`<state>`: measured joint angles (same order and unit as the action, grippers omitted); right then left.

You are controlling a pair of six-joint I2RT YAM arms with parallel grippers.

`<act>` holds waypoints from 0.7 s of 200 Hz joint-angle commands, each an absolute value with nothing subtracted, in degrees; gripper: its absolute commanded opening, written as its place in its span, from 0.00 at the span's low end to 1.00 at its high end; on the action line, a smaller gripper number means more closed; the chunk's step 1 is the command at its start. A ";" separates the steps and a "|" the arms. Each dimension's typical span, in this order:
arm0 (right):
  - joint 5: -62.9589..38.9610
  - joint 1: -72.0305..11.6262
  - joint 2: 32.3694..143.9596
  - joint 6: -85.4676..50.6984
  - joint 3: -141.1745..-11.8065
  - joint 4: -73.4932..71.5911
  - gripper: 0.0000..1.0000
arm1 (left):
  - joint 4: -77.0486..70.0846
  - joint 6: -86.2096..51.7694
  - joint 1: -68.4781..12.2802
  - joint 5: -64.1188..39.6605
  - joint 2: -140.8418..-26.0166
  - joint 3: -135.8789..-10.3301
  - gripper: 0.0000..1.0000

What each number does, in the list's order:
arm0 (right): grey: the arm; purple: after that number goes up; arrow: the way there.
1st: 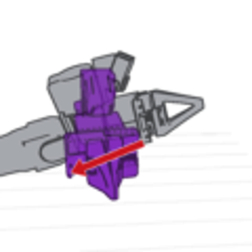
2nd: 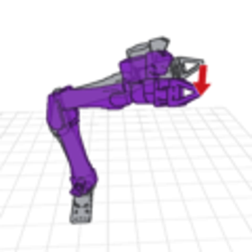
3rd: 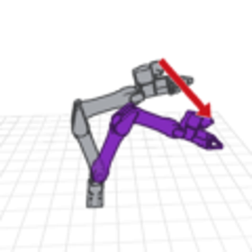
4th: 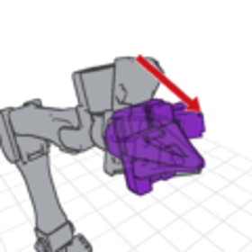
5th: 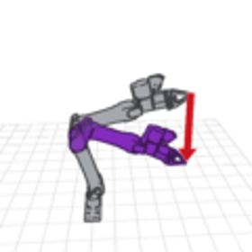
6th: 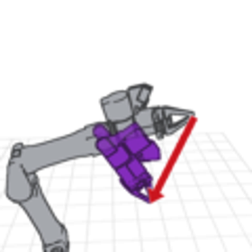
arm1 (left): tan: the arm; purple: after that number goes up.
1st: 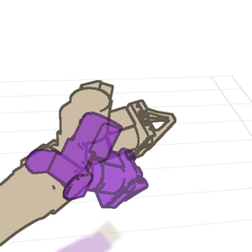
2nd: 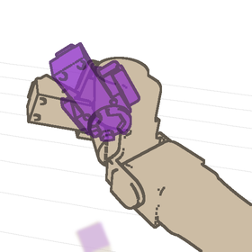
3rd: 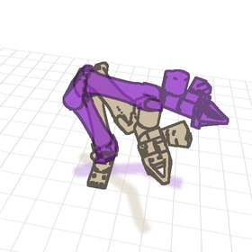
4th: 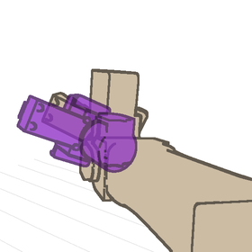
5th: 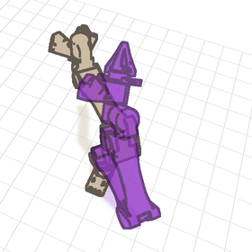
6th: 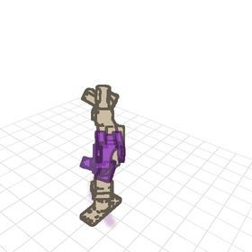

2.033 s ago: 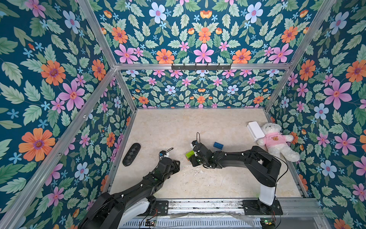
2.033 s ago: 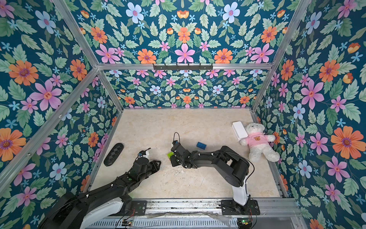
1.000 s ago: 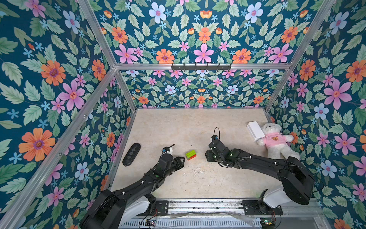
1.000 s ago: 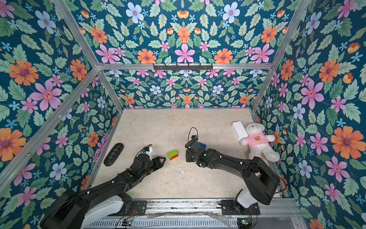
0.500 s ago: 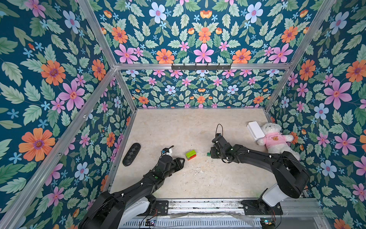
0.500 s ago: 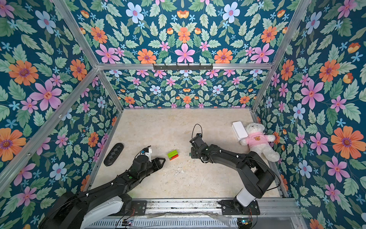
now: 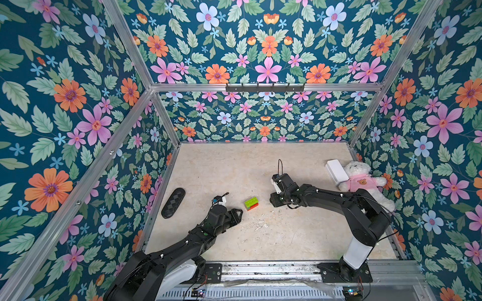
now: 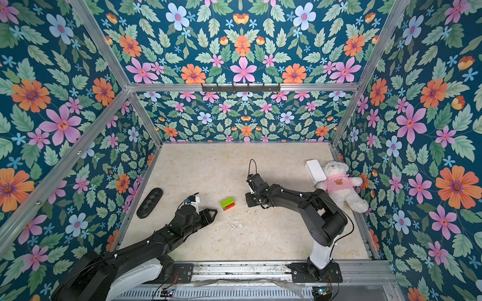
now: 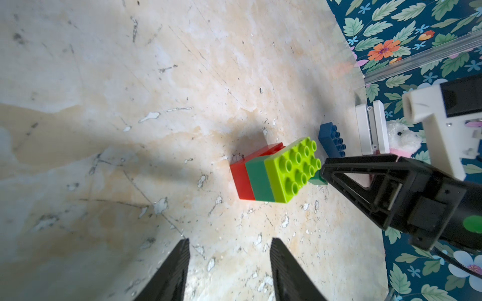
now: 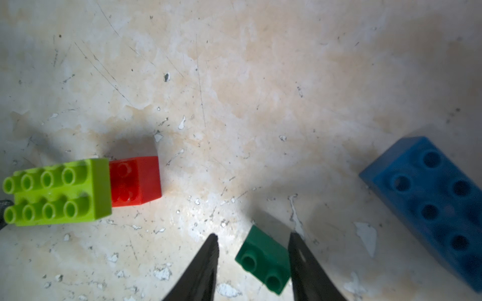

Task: Assemble the number 5 with lego
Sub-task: Pick up the lego brick from the center of the board.

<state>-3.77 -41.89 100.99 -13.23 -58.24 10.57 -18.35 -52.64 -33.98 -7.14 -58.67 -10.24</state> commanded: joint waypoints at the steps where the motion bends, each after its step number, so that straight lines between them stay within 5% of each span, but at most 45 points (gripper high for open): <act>1: -5.32 -41.86 99.81 -12.68 -57.46 11.07 0.47 | -18.42 -52.48 -33.92 -6.42 -58.68 -10.60 0.54; 140: 1.39 -44.78 100.51 -13.61 -58.24 14.73 0.33 | -19.71 -52.73 -33.66 -6.57 -60.12 -10.24 0.54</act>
